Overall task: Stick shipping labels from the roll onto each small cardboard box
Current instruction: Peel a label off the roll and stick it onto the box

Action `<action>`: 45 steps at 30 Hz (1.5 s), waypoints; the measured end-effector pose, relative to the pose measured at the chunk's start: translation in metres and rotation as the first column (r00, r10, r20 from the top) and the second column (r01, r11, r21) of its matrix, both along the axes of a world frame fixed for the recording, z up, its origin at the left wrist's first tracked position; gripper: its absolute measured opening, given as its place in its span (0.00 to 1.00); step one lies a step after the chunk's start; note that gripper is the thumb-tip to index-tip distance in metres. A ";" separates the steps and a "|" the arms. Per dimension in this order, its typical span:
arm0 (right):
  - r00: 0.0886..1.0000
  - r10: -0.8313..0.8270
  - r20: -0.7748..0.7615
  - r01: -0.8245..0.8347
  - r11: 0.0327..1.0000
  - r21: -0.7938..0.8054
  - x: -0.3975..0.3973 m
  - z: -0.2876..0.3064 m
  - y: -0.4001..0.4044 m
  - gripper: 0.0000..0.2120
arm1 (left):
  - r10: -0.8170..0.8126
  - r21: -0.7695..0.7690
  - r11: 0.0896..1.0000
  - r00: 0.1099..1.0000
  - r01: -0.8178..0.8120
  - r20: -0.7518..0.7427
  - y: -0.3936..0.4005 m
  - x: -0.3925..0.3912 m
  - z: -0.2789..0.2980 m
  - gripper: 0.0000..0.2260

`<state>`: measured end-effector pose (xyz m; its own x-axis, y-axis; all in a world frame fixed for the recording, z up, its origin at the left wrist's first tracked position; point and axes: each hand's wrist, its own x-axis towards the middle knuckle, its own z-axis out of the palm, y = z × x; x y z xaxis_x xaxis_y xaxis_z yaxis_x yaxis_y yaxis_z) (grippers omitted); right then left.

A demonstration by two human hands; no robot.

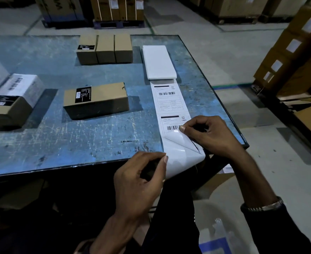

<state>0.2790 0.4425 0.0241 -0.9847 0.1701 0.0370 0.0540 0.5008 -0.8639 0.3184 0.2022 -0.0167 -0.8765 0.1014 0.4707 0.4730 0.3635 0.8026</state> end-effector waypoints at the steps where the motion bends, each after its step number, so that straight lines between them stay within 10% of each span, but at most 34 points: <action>1: 1.000 0.001 -0.007 -0.001 1.000 -0.020 0.001 -0.001 0.000 0.05 | -0.021 -0.060 0.998 0.997 0.017 -0.078 0.001 -0.004 0.002 0.04; 12: 0.999 0.039 0.010 -0.040 0.998 0.056 -0.018 -0.006 0.019 0.07 | -0.154 -0.391 0.920 0.924 0.005 -0.349 0.014 -0.034 -0.017 0.07; 45: 0.920 -0.306 -0.246 0.293 0.952 -0.088 -0.067 -0.028 0.052 0.09 | -0.093 -0.468 0.881 0.995 0.066 -0.035 0.031 -0.078 0.022 0.08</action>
